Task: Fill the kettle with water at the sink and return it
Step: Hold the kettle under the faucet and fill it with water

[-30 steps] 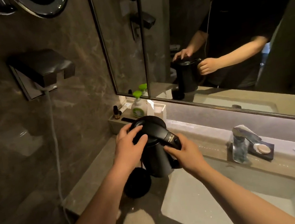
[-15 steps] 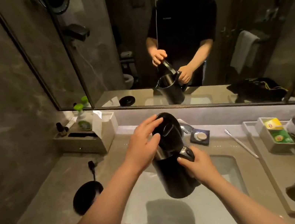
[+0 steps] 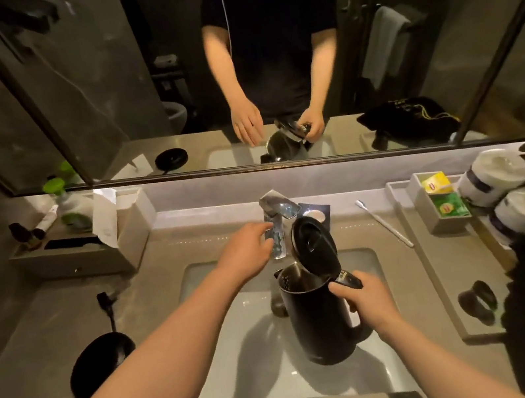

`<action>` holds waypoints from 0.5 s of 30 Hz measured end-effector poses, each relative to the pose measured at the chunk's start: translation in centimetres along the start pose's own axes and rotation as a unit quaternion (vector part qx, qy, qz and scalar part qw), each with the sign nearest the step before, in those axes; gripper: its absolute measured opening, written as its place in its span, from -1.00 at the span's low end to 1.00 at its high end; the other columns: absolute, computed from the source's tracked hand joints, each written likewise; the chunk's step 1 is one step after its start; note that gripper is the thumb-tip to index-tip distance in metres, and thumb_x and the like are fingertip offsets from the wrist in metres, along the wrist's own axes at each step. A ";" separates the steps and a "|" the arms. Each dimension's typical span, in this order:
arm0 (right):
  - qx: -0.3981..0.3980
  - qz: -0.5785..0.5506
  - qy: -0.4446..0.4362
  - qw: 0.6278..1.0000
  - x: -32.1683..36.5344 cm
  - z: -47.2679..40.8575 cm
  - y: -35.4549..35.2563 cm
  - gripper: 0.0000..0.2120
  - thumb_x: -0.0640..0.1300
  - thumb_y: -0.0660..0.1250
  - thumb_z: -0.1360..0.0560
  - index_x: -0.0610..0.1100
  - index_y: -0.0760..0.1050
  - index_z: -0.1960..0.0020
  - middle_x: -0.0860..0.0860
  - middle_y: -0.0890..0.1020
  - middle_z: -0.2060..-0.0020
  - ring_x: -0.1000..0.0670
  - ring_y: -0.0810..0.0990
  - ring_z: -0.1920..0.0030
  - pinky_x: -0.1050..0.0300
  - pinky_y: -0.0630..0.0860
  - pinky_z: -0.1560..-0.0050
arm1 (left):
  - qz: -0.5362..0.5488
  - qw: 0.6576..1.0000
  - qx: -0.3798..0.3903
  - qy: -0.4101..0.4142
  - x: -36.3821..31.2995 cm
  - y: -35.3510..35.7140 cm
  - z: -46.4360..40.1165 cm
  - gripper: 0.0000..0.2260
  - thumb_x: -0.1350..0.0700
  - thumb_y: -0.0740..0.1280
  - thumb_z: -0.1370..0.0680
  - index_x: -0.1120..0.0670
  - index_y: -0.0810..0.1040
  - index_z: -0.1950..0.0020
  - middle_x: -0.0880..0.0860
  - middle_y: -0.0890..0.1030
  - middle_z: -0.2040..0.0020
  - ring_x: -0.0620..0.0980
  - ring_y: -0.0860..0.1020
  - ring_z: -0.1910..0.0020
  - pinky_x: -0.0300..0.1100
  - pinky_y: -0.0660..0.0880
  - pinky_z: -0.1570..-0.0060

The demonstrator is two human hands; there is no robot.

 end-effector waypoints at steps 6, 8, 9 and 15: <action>0.007 -0.052 0.046 0.998 -1.7 -2.5 2.0 -0.82 -0.09 0.49 -0.42 -0.17 0.56 0.21 -0.01 0.56 0.46 -0.02 0.48 0.41 0.10 0.44 0.31 | -0.082 0.995 -0.006 0.055 0.3 2.3 -5.8 -0.56 0.08 0.31 -0.54 0.01 0.40 -0.43 0.08 0.37 -0.48 0.12 0.36 -0.41 0.02 0.32 -0.34; 0.004 -0.062 0.051 0.997 -1.9 -3.0 2.5 -0.81 -0.08 0.48 -0.43 -0.19 0.55 0.20 -0.02 0.55 0.47 -0.04 0.48 0.40 0.05 0.45 0.29 | -0.137 0.987 -0.008 0.088 0.3 2.6 -7.1 -0.57 0.06 0.31 -0.54 0.00 0.42 -0.42 0.08 0.37 -0.48 0.14 0.34 -0.41 0.05 0.33 -0.32; 0.002 -0.061 0.054 0.997 -2.0 -3.2 2.7 -0.80 -0.07 0.48 -0.43 -0.18 0.56 0.20 0.00 0.55 0.48 -0.03 0.48 0.40 0.06 0.45 0.28 | -0.160 0.981 -0.009 0.106 0.3 2.7 -7.6 -0.60 0.06 0.30 -0.54 -0.01 0.45 -0.39 0.07 0.39 -0.46 0.14 0.36 -0.39 0.06 0.36 -0.27; -0.005 -0.067 0.061 0.996 -2.1 -4.2 3.5 -0.76 -0.05 0.47 -0.43 -0.25 0.57 0.13 -0.05 0.55 0.42 0.00 0.48 0.40 0.07 0.47 0.26 | -0.189 0.971 -0.010 0.145 -0.1 2.7 -9.2 -0.67 -0.01 0.27 -0.53 -0.03 0.52 -0.29 0.02 0.51 -0.34 0.10 0.44 -0.28 0.02 0.47 -0.07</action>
Point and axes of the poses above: each hand's wrist, its own z-axis away from the middle knuckle, its own y-axis out of the palm, x = y × z, the point moved 6 cm from there along -z, towards the middle knuckle
